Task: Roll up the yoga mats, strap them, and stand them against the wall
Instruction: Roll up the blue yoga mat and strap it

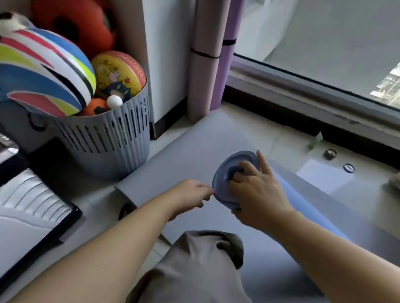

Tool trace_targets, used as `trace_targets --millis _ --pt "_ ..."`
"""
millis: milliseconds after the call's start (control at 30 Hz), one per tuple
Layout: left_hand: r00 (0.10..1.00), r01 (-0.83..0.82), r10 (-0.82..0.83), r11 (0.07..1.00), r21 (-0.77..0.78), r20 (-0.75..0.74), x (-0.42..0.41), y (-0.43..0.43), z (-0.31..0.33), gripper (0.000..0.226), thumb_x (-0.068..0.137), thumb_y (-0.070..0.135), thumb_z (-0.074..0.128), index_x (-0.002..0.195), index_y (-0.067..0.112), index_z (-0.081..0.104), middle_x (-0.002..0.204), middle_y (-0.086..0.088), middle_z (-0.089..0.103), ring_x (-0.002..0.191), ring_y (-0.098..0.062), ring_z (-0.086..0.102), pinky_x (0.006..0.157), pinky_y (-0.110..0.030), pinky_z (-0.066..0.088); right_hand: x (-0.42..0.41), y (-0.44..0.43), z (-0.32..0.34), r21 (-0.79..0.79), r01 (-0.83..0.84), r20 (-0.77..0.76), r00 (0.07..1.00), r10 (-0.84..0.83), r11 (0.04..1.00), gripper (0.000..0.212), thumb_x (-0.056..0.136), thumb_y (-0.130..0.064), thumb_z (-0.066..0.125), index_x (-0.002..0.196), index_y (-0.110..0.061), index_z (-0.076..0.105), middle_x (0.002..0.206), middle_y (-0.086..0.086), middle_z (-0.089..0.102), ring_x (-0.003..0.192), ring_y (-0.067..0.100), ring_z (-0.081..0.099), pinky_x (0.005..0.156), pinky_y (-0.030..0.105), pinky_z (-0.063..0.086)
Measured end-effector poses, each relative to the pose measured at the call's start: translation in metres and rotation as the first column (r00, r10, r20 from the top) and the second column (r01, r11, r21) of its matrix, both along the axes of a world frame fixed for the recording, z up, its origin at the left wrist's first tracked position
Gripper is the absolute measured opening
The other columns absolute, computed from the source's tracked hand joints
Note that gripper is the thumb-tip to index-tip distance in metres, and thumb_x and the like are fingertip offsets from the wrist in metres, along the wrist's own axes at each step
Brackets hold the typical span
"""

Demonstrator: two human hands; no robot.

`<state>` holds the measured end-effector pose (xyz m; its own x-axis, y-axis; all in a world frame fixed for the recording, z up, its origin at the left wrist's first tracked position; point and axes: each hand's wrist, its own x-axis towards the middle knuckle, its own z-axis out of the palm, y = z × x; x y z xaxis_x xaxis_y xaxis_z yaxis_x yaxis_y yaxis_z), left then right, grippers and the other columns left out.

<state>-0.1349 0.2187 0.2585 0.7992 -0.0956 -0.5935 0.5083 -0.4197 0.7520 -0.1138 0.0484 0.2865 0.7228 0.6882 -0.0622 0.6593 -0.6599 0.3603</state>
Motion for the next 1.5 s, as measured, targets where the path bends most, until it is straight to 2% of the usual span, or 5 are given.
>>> trace_targets --millis 267,700,833,1033,1500 --pt "0.953 -0.287 0.301 0.933 0.216 -0.035 -0.025 0.121 -0.139 0.010 0.095 0.018 0.049 0.099 0.022 0.057 0.093 -0.001 0.059 0.088 -0.020 0.056 0.076 -0.026 0.039 0.029 0.113 -0.129 -0.186 -0.205 -0.249 0.956 0.155 0.961 0.013 0.078 -0.027 0.056 0.089 -0.022 0.061 0.097 -0.005 0.059 0.107 0.024 0.041 0.106 0.046 0.021" --pt "0.936 0.320 -0.148 0.734 0.599 -0.319 -0.045 0.163 -0.300 0.035 0.094 0.019 0.042 0.127 0.016 0.054 0.158 0.004 0.009 0.129 -0.029 0.035 0.095 -0.037 0.041 0.044 0.167 -0.234 -0.313 -0.378 -0.480 0.855 0.199 0.871 0.018 0.091 -0.031 0.043 0.094 -0.024 0.059 0.100 -0.004 0.060 0.105 0.023 0.040 0.099 0.044 0.026" --pt "0.912 0.368 -0.153 0.719 0.590 -0.381 -0.035 0.170 -0.320 0.036 0.091 0.015 0.037 0.124 0.013 0.053 0.146 0.000 0.031 0.121 -0.030 0.039 0.089 -0.034 0.039 0.046 0.166 -0.243 -0.277 -0.387 -0.499 0.840 0.212 0.880 0.010 0.090 -0.029 0.044 0.083 -0.022 0.047 0.093 -0.005 0.058 0.090 0.023 0.030 0.098 0.043 0.026" --pt "0.992 -0.005 -0.092 0.676 0.737 0.091 -0.033 0.167 -0.286 0.030 0.097 0.017 0.045 0.120 0.022 0.063 0.124 0.004 0.060 0.116 -0.025 0.042 0.092 -0.032 0.035 0.045 0.154 -0.213 -0.200 -0.362 -0.486 0.844 0.229 0.911 0.008 0.086 -0.025 0.042 0.082 -0.021 0.048 0.089 -0.004 0.055 0.100 0.024 0.041 0.099 0.042 0.025" --pt "0.712 -0.276 0.313 0.948 -0.159 0.629 -0.012 0.053 -0.016 0.024 0.098 0.012 0.050 0.103 0.035 0.052 0.092 0.013 0.068 0.079 0.002 0.064 0.073 -0.007 0.047 0.006 0.007 -0.033 0.199 -0.161 -0.028 0.985 0.170 0.967 0.030 0.049 -0.038 0.075 0.075 -0.025 0.067 0.078 -0.011 0.063 0.096 0.024 0.059 0.074 0.042 0.048"
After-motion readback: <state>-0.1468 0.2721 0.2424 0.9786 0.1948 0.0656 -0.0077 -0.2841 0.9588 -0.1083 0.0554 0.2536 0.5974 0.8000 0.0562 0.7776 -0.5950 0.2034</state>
